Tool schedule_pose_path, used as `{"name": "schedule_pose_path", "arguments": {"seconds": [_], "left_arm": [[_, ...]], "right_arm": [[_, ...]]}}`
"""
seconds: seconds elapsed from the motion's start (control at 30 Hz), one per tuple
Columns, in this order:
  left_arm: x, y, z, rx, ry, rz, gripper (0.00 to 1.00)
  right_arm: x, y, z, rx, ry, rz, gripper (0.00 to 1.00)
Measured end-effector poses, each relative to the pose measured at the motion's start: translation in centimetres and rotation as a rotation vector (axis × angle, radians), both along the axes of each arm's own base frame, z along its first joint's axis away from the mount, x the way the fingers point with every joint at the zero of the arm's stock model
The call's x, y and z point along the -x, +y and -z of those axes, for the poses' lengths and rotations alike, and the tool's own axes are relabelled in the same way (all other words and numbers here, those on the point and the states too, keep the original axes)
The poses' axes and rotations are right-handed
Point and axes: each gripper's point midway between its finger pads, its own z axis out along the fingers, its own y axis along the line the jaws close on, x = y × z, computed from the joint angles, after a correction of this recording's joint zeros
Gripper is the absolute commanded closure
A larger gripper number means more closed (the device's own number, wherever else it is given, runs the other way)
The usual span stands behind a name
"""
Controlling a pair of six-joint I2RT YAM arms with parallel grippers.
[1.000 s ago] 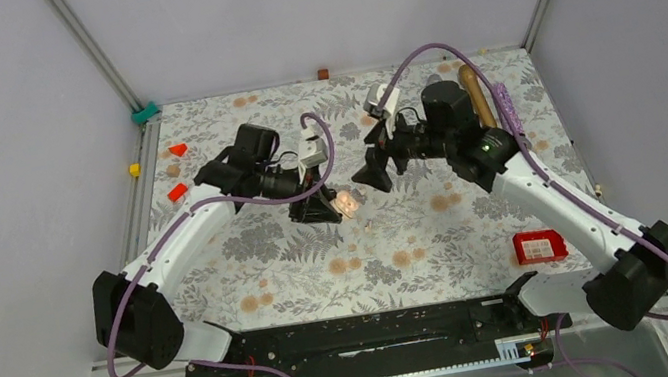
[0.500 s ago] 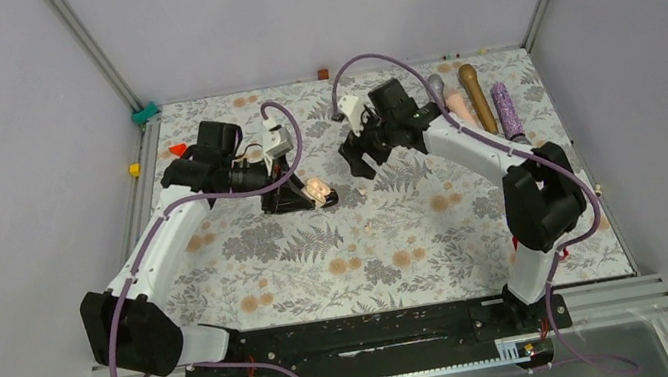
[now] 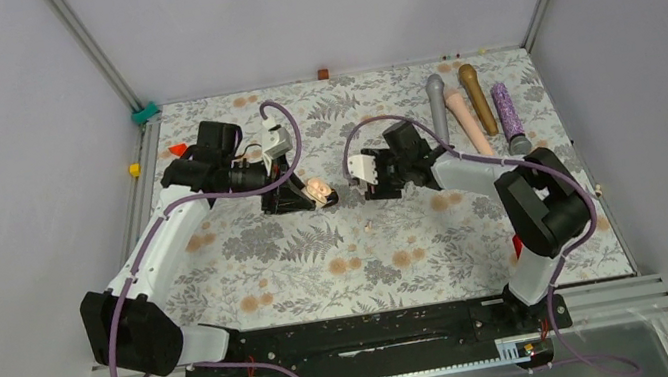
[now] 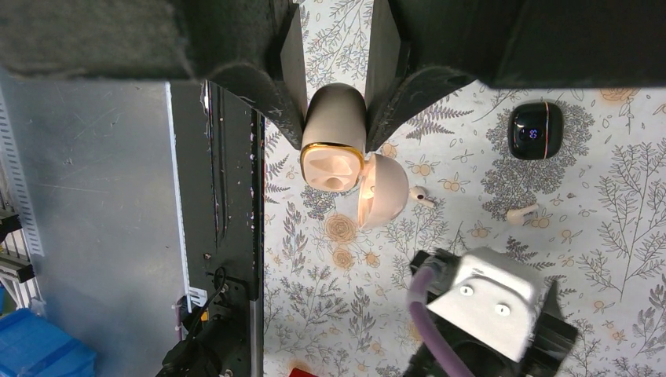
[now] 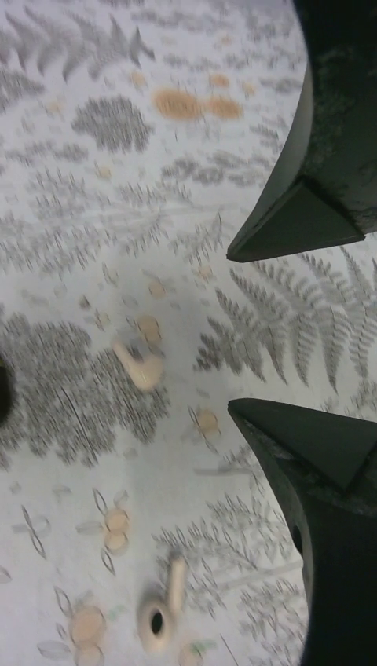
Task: Insert the wireless bluetooth earbuds into the charging case
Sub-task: Pick up the earbud from the center of the board.
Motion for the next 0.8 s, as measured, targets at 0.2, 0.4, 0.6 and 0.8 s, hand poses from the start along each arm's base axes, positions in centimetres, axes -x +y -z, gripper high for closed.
{"name": "schedule_pose_path", "arguments": {"seconds": [0.2,0.4,0.6,0.8], "left_arm": [[0.0,0.0,0.0,0.0,0.0,0.0,1.0],[0.0,0.0,0.0,0.0,0.0,0.0,1.0],[0.0,0.0,0.0,0.0,0.002,0.0,1.0],[0.1,0.0,0.0,-0.002,0.006,0.0,1.0]], "right_arm": [[-2.4,1.7,-1.5,-0.03,-0.069,-0.02,0.3],[-1.2,2.9,0.1,0.018,-0.066,-0.095,0.32],[-0.3,3.3,2.1,0.095,-0.063,-0.152,0.37],[-0.9,3.5,2.2,0.126,-0.093,-0.157,0.41]]}}
